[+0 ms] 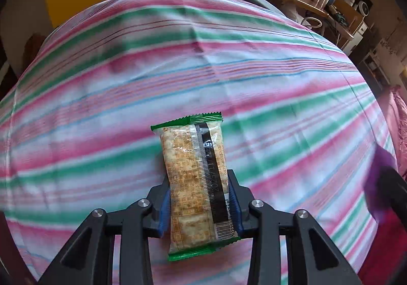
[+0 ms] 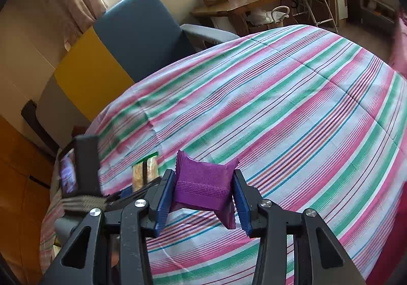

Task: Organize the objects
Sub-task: 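Grasp the cracker bag with the left tool while the right tool grasps the purple bag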

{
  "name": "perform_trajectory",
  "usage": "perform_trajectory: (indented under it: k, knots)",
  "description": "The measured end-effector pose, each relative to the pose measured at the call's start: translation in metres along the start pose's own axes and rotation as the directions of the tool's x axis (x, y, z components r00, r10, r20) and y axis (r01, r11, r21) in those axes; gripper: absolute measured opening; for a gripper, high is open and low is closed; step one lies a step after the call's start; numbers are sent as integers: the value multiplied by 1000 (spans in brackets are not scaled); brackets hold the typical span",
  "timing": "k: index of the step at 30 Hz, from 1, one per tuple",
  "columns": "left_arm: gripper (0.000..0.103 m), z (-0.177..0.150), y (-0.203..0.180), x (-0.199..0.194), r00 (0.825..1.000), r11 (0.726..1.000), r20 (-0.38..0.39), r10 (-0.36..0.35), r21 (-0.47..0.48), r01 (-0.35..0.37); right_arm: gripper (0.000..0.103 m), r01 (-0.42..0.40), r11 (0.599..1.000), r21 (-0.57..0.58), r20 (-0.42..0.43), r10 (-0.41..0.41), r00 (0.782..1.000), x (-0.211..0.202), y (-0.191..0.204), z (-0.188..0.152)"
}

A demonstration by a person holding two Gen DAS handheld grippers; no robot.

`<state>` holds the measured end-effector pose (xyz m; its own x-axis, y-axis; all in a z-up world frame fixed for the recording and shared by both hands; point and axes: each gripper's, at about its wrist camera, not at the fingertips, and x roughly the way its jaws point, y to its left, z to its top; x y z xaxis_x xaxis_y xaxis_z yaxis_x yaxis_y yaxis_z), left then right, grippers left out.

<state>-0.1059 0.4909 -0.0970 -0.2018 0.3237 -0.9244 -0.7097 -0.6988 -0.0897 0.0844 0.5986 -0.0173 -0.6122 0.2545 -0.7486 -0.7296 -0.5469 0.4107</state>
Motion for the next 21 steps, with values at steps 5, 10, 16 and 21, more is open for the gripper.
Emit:
perform_trajectory:
  k: [5, 10, 16, 21]
  knots:
    - [37, -69, 36, -34, 999, 1000, 34, -8, -11, 9, 47, -17, 988, -153, -118, -1, 993, 25, 27, -11]
    - [37, -140, 44, -66, 994, 999, 100, 44, 26, -47, 48, -48, 918, -395, -237, -52, 970, 50, 67, -42]
    - [37, -184, 51, -80, 979, 998, 194, 55, -20, -52, 48, -62, 826, -560, -311, -141, 940, 74, 90, -76]
    - [39, -190, 55, -80, 968, 999, 250, 35, -36, -27, 48, -49, 819, -571, -295, -149, 944, 75, 87, -78]
